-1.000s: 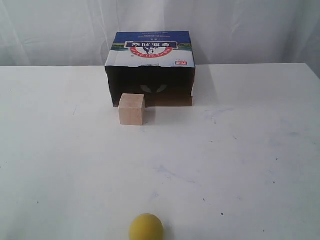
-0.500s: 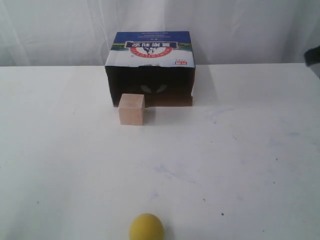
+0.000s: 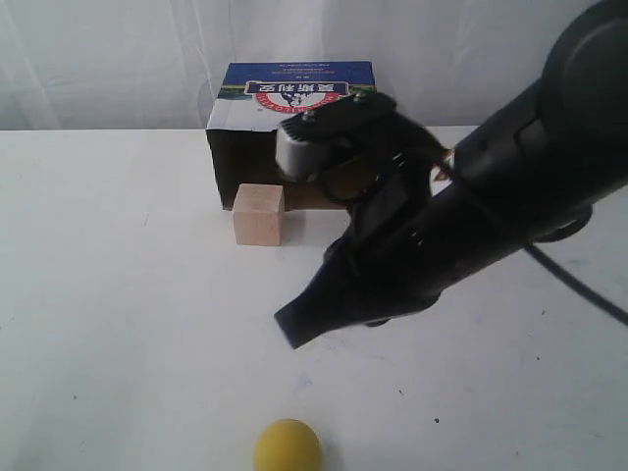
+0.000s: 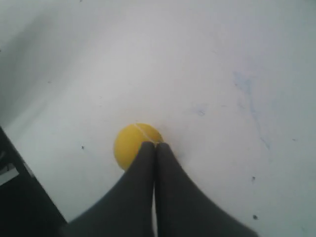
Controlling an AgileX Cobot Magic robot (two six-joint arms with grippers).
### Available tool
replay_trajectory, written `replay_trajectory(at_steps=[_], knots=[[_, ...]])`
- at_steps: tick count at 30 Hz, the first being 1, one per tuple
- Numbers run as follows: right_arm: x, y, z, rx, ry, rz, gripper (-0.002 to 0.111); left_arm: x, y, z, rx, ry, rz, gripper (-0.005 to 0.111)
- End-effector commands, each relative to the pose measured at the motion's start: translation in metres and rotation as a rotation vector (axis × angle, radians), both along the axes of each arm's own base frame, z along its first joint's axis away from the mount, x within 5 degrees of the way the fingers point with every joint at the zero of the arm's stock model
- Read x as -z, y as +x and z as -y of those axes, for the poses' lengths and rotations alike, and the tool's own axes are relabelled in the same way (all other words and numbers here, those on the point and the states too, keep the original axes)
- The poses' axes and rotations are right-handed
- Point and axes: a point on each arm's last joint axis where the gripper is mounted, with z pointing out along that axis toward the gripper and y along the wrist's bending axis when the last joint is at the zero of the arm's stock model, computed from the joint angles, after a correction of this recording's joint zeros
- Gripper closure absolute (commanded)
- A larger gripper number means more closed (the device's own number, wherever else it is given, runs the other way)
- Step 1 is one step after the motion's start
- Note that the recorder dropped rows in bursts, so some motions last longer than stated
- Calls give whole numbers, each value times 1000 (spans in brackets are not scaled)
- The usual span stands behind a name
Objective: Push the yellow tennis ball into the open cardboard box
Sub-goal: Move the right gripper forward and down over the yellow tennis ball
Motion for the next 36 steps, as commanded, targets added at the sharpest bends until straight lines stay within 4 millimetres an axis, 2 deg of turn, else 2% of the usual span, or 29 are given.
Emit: replay_trajectory(at_steps=[1, 6, 13, 26, 30, 36], knots=[[9, -11, -16, 29, 73, 25, 108, 1, 0, 1, 1, -11, 0, 107], [34, -8, -22, 36, 22, -49, 108, 1, 0, 1, 1, -11, 0, 107], [64, -12, -42, 3, -23, -178, 108, 1, 0, 1, 1, -11, 0, 107], [98, -13, -57, -6, -98, -292, 108, 1, 0, 1, 1, -11, 0, 107], [114, -11, -60, 2, -133, -323, 108, 1, 0, 1, 1, -11, 0, 107], [119, -9, -61, 6, -141, -318, 108, 1, 0, 1, 1, -11, 0, 107]])
